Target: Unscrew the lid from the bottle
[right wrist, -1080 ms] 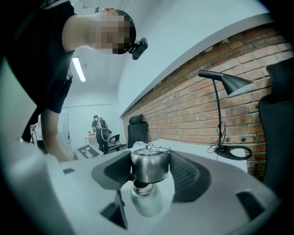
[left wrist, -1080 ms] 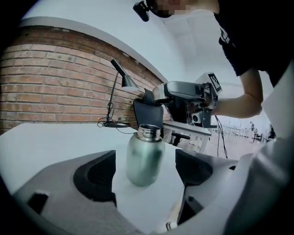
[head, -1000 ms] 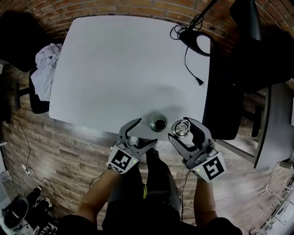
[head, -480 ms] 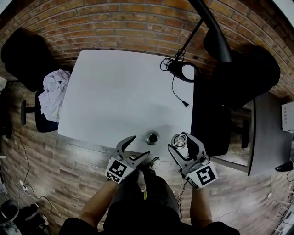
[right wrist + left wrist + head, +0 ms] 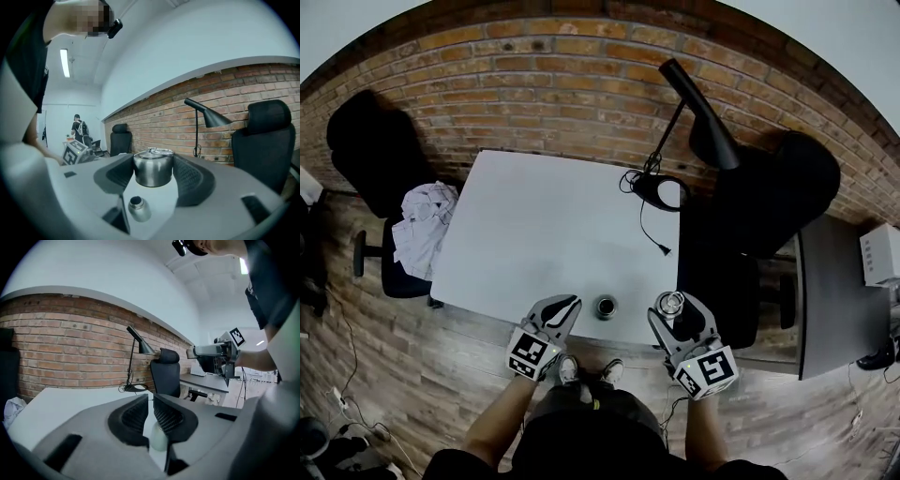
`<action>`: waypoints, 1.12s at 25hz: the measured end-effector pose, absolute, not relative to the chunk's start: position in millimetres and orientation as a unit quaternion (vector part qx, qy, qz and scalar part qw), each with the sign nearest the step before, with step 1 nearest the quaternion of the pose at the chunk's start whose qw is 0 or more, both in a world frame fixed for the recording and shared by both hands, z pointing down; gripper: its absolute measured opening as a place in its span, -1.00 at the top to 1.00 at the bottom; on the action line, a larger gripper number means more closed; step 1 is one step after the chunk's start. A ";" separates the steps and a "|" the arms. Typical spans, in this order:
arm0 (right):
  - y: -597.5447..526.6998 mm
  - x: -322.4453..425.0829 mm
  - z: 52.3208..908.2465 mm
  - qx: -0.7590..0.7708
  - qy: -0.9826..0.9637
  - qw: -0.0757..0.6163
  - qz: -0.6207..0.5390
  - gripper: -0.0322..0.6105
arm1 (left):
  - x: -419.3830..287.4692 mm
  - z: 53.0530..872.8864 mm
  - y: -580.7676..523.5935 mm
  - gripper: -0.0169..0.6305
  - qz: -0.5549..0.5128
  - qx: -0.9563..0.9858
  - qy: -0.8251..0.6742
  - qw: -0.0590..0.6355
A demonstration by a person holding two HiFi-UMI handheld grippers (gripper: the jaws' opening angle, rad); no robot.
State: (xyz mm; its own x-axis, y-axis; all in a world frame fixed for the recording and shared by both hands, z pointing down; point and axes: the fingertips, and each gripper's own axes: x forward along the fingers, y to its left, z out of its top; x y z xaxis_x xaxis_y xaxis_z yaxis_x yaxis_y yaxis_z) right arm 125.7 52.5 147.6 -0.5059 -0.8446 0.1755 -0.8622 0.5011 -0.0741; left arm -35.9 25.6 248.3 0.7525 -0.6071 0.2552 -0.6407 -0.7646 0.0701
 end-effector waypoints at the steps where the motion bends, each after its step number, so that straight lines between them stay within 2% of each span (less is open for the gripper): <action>1: 52.7 128.9 143.3 0.499 -0.861 0.057 0.075 0.07 | -37.6 238.2 24.7 0.80 0.095 0.933 -0.337 0.081; 4: 53.0 137.3 131.4 0.509 -0.856 0.052 0.069 0.07 | -41.6 203.3 21.0 0.86 0.056 0.931 -0.351 0.088; 10: 59.3 150.2 115.9 0.526 -0.847 0.047 0.053 0.07 | -57.2 144.9 22.3 0.87 0.033 0.923 -0.382 0.029; 28: 83.2 208.2 90.4 0.583 -0.811 0.045 0.031 0.07 | -112.8 68.0 54.6 0.88 -0.012 0.884 -0.467 -0.039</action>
